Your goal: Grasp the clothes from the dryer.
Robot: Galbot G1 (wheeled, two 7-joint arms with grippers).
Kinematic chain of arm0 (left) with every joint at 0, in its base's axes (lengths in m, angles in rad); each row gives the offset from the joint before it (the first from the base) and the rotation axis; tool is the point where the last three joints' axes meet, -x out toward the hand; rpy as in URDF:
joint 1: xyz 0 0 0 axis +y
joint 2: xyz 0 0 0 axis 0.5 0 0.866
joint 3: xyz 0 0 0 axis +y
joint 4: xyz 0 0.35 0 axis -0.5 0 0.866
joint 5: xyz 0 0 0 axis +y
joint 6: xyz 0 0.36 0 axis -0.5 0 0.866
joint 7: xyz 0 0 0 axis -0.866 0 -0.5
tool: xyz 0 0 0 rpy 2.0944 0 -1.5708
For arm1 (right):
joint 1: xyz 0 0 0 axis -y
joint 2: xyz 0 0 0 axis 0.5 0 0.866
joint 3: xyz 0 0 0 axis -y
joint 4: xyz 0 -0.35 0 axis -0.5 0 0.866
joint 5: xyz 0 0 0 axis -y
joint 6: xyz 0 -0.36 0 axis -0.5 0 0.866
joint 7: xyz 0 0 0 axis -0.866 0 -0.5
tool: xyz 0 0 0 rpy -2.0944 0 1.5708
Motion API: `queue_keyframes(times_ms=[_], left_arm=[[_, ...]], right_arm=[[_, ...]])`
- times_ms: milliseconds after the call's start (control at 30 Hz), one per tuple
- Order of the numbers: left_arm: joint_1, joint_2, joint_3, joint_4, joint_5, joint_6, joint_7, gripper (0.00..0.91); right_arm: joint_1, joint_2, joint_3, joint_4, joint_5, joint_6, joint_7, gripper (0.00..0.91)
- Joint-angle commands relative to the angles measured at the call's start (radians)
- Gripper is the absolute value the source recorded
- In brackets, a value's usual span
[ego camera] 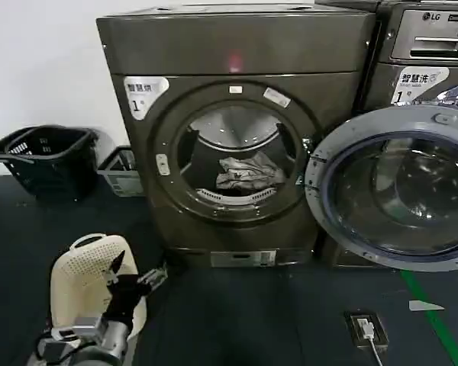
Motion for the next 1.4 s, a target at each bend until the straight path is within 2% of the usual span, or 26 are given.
queue_keyframes(times_ms=[33,1400], left_arm=[[-0.001,0.001,-0.001,0.004,0.000,0.009,0.000,0.907],[0.011,-0.014,-0.003,-0.002,0.012,-0.003,0.005,0.907]], right_arm=[[0.000,-0.001,0.001,-0.007,0.003,0.002,0.002,0.907],[0.034,-0.005,-0.057,0.028,0.003,0.023,-0.018,0.907]])
